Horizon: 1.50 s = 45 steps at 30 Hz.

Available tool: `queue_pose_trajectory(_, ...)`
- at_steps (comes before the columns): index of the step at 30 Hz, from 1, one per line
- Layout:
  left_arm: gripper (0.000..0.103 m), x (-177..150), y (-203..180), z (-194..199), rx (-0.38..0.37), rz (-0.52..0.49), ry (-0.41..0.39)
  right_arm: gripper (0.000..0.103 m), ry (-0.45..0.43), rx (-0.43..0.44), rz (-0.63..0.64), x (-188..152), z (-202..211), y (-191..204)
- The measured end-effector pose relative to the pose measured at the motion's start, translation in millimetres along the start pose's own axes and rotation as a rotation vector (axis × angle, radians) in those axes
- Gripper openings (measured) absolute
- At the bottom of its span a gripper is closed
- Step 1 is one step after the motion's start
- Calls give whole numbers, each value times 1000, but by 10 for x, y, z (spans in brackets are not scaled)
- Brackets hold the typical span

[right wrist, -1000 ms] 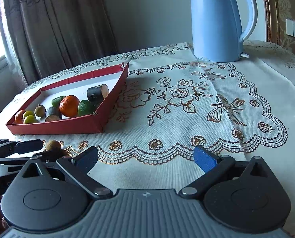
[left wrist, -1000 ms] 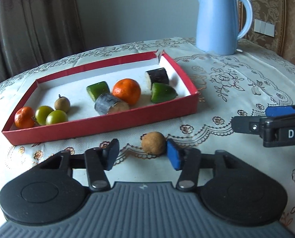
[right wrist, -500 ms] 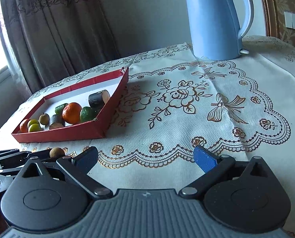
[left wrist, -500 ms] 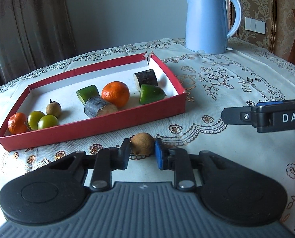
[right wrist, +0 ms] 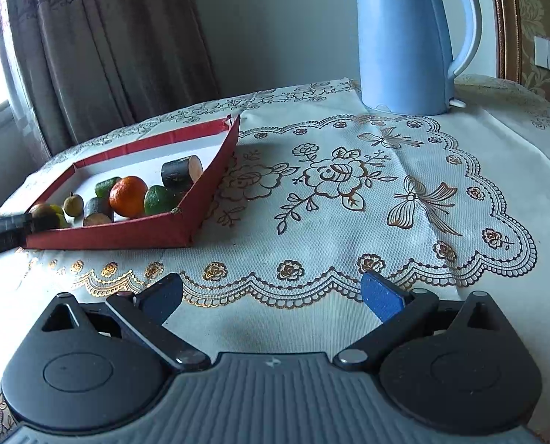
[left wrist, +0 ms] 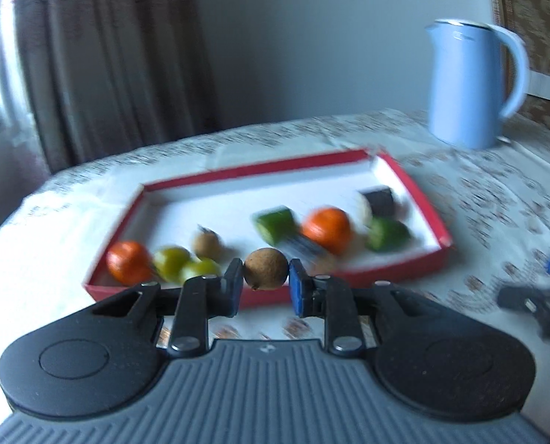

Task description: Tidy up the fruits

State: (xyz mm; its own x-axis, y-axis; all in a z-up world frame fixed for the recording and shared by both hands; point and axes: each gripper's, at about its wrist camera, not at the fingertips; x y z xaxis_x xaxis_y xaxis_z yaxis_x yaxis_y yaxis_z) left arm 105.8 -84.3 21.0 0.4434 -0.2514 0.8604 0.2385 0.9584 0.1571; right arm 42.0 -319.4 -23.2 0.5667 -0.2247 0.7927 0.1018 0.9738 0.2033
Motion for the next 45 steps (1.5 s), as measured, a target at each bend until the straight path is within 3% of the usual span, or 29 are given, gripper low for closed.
queue_pose_trajectory(6, 24, 244, 244, -267, 79, 30, 2, 103, 4, -10, 12, 2, -11, 17)
queue_pose_trajectory(11, 24, 355, 379, -465, 104, 51, 14, 103, 6, -15, 19, 3, -18, 24)
queue_pose_trajectory(27, 25, 271, 403, -824, 61, 76, 75, 103, 9, -21, 28, 6, -28, 41)
queue_pose_trajectory(29, 33, 259, 386, -825, 57, 73, 74, 103, 9, -21, 27, 6, -28, 41)
queue_pose_trajectory(31, 52, 259, 371, -799, 59, 70, 63, 103, 9, -21, 28, 5, -27, 42)
queue_pose_trajectory(32, 55, 264, 370, -775, 58, 69, 55, 103, 9, -21, 28, 6, -27, 42)
queue_pose_trajectory(37, 92, 274, 379, -527, 71, 70, 7, 103, 17, -31, 43, 10, -36, 59)
queue_pose_trajectory(40, 102, 247, 405, -300, 61, 82, -19, 103, 31, -48, 69, 17, -50, 102)
queue_pose_trajectory(42, 103, 206, 405, -144, 56, 76, -33, 103, 24, -56, 83, 20, -29, 135)
queue_pose_trajectory(45, 103, 131, 383, 67, 66, 55, -40, 103, -61, -100, 94, 46, 125, 220)
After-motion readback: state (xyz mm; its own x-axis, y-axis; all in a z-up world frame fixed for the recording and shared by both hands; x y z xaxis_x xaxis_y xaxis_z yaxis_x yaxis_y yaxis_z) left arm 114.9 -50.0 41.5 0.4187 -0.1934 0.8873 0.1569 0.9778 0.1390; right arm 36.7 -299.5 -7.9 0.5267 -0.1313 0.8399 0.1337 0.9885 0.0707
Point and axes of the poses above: each gripper's, at about its wrist camera, not at the fingertips, and z roughly against the way its jaws point, y to its left, x to its top, and after that the axes turned 2 degrees about -y, right-handed
